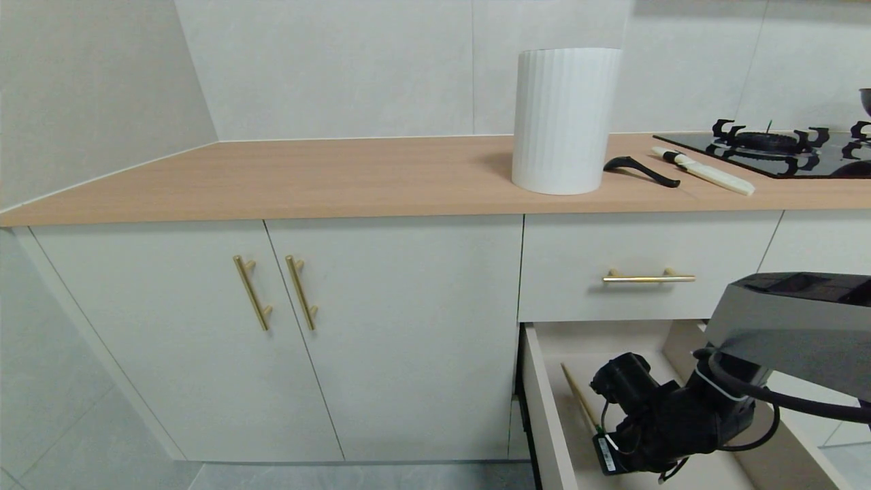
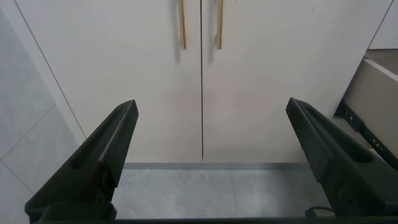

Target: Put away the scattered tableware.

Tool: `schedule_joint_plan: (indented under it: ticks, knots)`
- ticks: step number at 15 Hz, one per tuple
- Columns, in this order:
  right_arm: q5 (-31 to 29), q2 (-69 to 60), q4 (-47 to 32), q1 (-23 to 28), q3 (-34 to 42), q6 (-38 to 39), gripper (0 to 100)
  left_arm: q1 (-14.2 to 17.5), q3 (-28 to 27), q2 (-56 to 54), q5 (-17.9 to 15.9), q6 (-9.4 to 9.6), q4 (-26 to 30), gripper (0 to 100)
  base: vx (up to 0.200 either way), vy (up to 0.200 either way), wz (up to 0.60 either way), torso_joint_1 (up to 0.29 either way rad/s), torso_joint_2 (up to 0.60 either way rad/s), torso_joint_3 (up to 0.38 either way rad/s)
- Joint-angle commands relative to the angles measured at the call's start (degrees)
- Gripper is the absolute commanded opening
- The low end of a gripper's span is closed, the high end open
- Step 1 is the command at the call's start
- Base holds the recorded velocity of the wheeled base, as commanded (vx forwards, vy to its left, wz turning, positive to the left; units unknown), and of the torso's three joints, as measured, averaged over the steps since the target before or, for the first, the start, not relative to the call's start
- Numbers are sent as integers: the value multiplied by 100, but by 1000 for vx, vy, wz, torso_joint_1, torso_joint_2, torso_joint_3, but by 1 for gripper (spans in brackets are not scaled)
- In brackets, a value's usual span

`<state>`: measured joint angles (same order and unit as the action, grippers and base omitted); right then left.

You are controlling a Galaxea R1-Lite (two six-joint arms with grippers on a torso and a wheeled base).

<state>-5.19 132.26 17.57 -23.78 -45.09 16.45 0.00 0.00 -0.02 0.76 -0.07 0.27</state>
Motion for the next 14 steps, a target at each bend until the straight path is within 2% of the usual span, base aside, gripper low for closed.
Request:
schedule_joint_plan:
  ticks: [1, 2, 8, 12, 14]
  knots:
    - [1, -7, 1, -3, 1, -1, 0, 0, 0, 2, 4, -1, 0, 100, 0, 0, 0, 0, 0, 0]
    - [1, -7, 1, -3, 1, -1, 100, 0, 0, 2, 4, -1, 0, 100, 0, 0, 0, 0, 0, 0]
    - [1, -86, -8, -3, 44, 8, 100, 0, 0, 2, 4, -1, 0, 100, 0, 0, 0, 0, 0, 0]
    - [18, -1229, -60, 58, 273, -1, 100, 0, 0, 2, 4, -1, 0, 100, 0, 0, 0, 0, 0, 0]
    - [106, -2099, -60, 287, 581, -150, 100, 0, 0, 2, 4, -1, 0, 100, 0, 0, 0, 0, 0, 0]
